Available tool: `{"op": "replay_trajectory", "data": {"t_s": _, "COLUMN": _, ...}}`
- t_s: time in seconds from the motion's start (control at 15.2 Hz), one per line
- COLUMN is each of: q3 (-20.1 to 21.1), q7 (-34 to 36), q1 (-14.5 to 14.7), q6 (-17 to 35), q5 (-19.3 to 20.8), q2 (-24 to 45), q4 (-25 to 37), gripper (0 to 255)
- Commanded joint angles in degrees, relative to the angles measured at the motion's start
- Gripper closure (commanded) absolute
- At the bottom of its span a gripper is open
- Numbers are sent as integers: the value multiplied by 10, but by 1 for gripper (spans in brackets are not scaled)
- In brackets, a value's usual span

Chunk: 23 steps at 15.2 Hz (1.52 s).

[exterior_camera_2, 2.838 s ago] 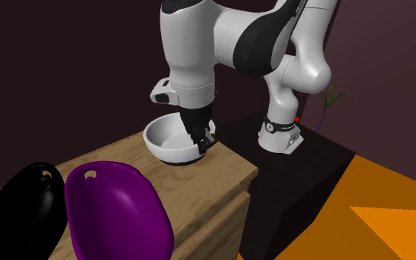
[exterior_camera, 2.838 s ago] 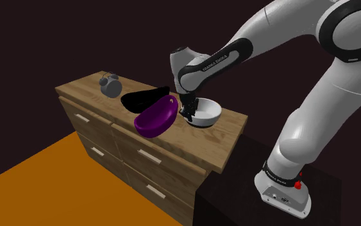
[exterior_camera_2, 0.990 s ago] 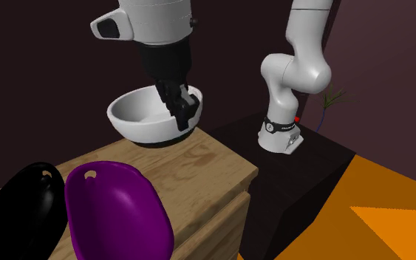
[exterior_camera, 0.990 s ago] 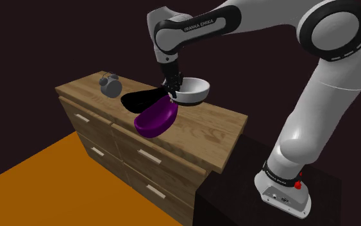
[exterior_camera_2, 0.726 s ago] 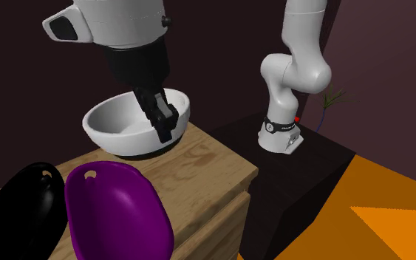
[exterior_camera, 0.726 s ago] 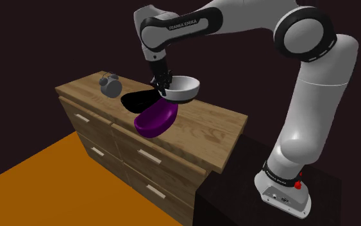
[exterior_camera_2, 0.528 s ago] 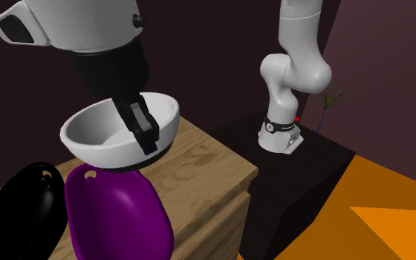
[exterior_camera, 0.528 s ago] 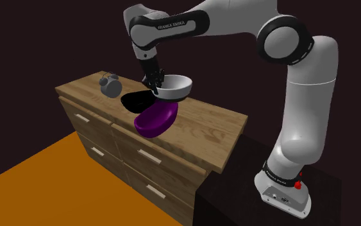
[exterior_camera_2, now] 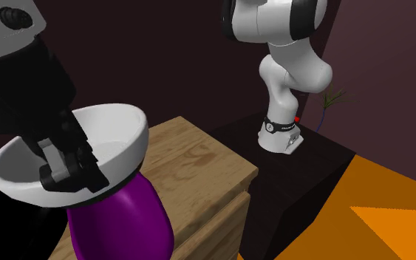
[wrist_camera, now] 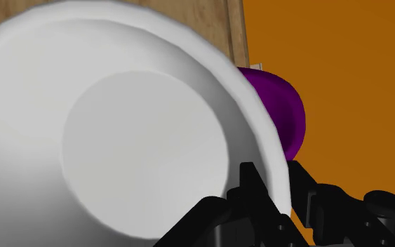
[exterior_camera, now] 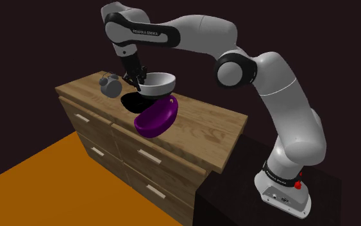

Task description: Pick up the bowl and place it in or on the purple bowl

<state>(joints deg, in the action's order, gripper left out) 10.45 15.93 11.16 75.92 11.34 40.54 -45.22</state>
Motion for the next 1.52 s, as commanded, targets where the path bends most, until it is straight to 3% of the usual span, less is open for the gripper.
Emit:
{"op": "replay_trajectory", "data": {"t_s": 0.0, "q3": 0, "q7": 2, "q1": 2, "q6": 5, "q5": 1, "q2": 8, "q4": 3, "gripper": 255}}
{"op": "replay_trajectory", "data": {"t_s": 0.79, "q3": 3, "q7": 16, "q1": -16, "q6": 127, "q5": -4, "q2": -35, "q4": -163, "gripper": 255}}
{"op": "replay_trajectory", "data": {"t_s": 1.12, "q3": 3, "q7": 21, "q1": -20, "q6": 169, "q5": -4, "q2": -37, "q4": -207, "gripper": 255}}
{"op": "replay_trajectory", "data": {"t_s": 1.45, "q3": 3, "q7": 21, "q1": -20, "q6": 169, "q5": -4, "q2": -37, "q4": -207, "gripper": 255}}
